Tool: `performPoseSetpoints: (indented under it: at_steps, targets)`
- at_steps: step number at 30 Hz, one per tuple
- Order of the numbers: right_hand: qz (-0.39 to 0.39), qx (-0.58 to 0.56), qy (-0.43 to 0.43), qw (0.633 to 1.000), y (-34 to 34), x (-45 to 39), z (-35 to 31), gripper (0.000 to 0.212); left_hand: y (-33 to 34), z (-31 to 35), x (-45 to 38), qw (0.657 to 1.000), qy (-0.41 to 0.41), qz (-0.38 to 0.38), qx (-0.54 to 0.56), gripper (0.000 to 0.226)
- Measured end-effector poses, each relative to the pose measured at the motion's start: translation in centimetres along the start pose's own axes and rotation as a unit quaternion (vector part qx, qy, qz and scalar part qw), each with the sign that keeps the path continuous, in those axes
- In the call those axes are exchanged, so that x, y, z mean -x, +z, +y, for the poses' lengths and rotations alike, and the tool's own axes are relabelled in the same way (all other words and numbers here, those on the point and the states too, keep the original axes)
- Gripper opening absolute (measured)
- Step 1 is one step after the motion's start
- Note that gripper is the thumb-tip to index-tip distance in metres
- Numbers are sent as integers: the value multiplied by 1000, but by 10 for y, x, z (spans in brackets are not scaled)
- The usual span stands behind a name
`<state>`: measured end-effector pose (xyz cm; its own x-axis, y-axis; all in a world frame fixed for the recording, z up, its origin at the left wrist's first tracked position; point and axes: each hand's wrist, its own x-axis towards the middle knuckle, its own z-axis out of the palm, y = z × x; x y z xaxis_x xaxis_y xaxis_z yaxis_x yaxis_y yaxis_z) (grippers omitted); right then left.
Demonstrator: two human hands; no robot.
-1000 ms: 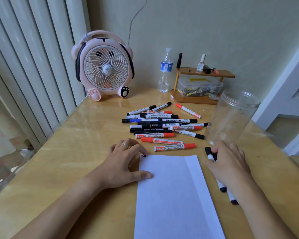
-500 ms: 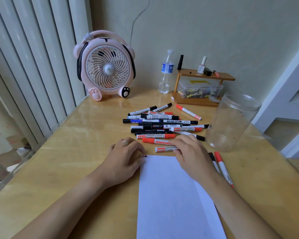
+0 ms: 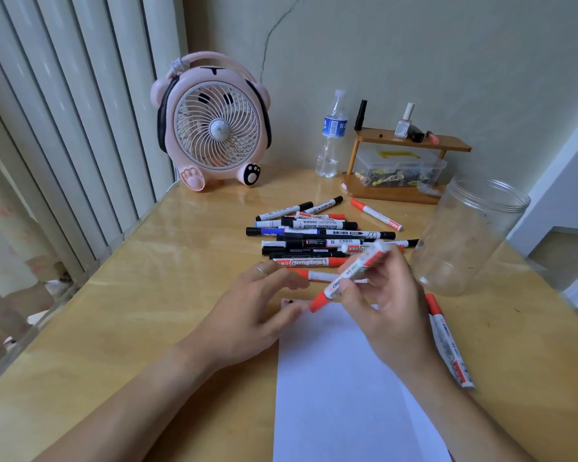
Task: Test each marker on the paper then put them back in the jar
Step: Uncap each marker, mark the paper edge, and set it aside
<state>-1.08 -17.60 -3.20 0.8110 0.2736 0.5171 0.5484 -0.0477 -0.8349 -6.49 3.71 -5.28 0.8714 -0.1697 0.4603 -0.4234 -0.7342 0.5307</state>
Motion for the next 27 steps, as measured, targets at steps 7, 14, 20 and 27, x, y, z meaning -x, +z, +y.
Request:
performPoseSetpoints:
  at_steps: [7, 14, 20, 27]
  targets:
    - [-43, -222, 125, 966, -1, 2, -3, 42, 10, -4, -2, 1000, 21, -19, 7, 24]
    - [-155, 293, -76, 940, -10, 3, 7, 5, 9, -6, 1, 997, 15, -67, -17, 34]
    - [-183, 371, -56, 909, 17, 13, 4, 40, 16, -4, 0, 999, 3, -37, 35, 39]
    - [-131, 464, -137, 865, 15, 15, 8, 42, 17, -2, -5, 998, 16, -11, 62, 46]
